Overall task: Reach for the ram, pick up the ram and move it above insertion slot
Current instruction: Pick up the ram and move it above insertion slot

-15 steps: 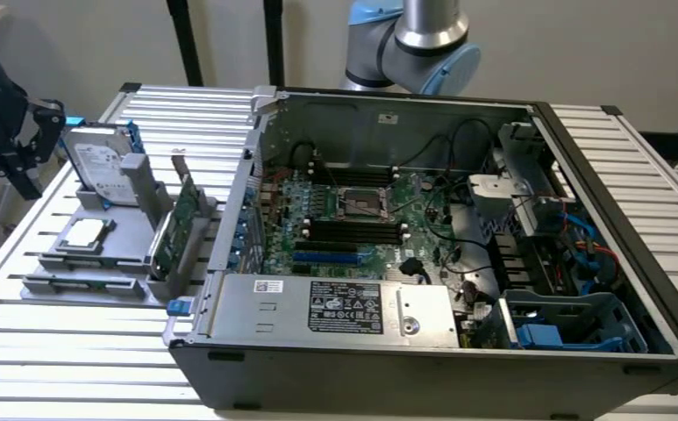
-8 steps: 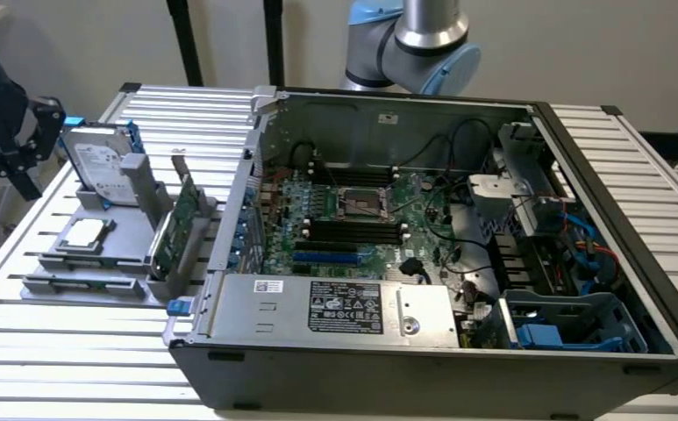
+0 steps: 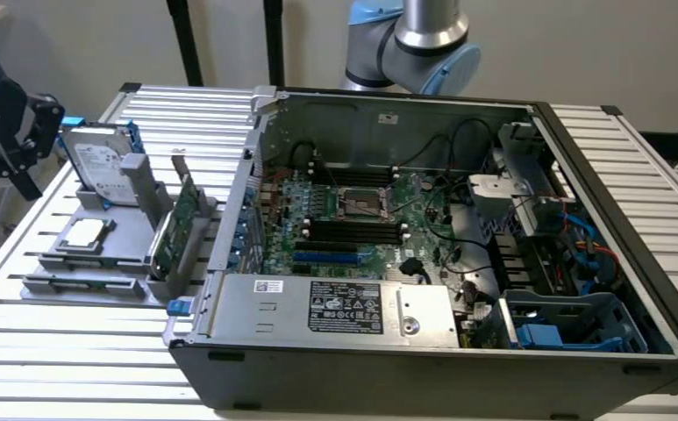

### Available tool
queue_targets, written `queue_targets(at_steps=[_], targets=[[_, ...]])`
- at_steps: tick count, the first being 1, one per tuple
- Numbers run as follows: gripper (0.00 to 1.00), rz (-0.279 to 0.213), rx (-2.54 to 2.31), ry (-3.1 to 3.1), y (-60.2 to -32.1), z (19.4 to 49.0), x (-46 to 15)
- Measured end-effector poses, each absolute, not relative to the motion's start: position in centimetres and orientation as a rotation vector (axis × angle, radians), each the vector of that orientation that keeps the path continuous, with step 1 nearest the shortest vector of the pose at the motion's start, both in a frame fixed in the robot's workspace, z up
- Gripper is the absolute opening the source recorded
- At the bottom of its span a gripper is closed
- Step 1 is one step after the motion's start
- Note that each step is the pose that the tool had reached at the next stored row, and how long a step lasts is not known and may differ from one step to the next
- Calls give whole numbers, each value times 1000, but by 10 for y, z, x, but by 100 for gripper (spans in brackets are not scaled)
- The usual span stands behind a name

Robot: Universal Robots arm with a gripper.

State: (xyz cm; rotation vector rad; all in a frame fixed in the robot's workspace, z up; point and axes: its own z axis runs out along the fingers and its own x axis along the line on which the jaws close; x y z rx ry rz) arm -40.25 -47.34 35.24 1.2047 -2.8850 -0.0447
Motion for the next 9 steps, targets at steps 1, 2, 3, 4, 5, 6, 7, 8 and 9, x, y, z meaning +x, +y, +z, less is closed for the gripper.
queue_targets(at_steps=[1,2,3,4,5,6,7,8,9], targets=[[11,-44,1231,-2874,-473,352,-403],[11,-44,1256,-2863,-473,352,-402],[11,-44,1283,-2851,-473,352,-402],[11,-43,1309,-2839,-473,352,-402],[11,-43,1336,-2827,-473,352,-402],[11,-42,1361,-2815,-473,352,-402],[11,-42,1386,-2803,-473,352,-402],[11,-41,1412,-2790,-473,352,-402],[11,-41,1438,-2777,-473,352,-402]])
